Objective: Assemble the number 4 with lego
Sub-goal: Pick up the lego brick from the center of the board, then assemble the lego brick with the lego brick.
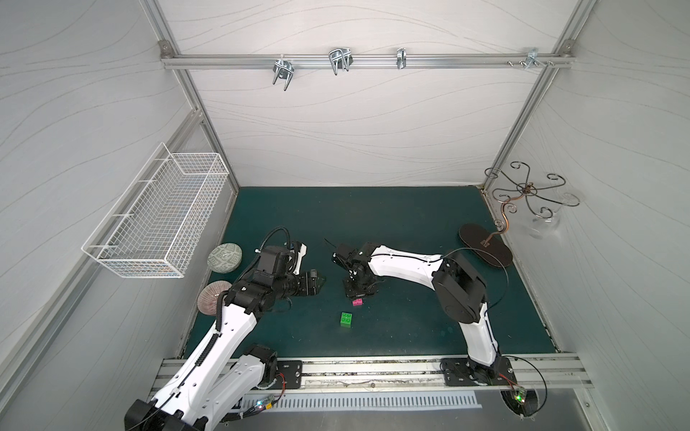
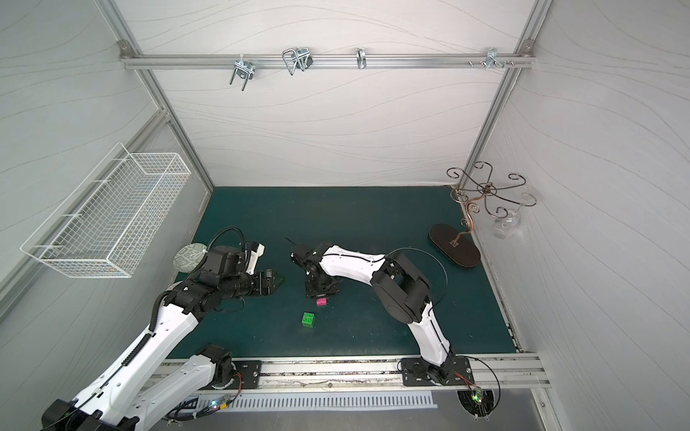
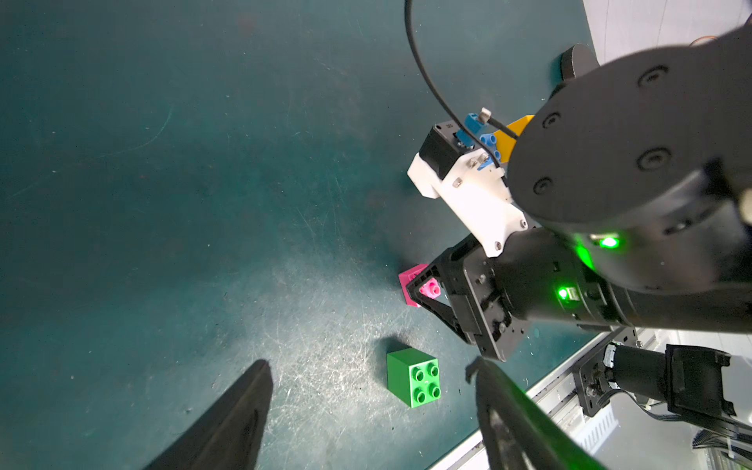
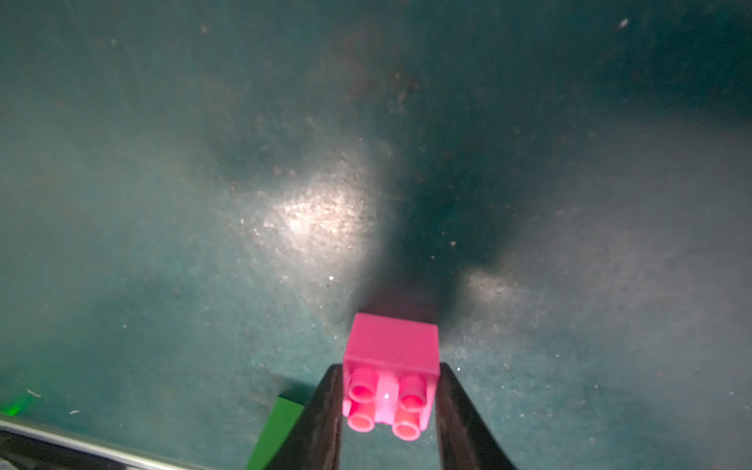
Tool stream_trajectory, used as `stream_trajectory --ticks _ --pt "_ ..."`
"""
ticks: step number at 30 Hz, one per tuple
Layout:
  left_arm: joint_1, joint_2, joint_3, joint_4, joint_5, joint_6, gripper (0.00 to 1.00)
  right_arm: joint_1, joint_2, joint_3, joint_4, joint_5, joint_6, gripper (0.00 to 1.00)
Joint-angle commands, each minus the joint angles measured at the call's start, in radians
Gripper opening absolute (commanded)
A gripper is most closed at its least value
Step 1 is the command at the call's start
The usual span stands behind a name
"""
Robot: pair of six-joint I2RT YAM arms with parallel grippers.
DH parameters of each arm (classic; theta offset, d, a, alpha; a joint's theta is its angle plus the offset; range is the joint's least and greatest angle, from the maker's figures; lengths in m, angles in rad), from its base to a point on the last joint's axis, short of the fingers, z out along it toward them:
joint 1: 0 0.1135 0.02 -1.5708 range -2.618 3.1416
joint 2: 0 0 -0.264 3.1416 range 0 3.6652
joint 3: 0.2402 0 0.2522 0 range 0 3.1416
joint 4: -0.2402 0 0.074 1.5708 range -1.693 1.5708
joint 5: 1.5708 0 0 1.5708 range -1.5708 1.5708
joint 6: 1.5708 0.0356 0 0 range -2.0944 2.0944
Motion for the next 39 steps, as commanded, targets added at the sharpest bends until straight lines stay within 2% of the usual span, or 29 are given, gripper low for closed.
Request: stream_trajectory --ticks 1,7,17,29,39 --pt "0.005 -0.010 0.004 0.013 -0.006 -0.005 0.80 0.009 0.017 0.017 -0.042 0.007 -0.006 0.32" --pt "0.005 -0.009 0.005 0.014 -0.004 -0.002 0.80 0.006 -0.021 0.025 -0.070 0.009 -0.008 0.24" --pt "0.005 0.056 0.035 0.040 0.011 0.039 0.80 -0.060 -0.177 0.057 -0.184 -0.012 -0.035 0.22" --pt "-0.031 0.213 0.130 0.096 0.012 0.085 0.80 -0.239 -0.281 0.161 -0.336 0.008 -0.136 0.23" --pt "-0.080 0.320 0.178 0.135 0.009 0.132 0.80 -0.385 -0.258 0.222 -0.366 -0.005 -0.238 0.23"
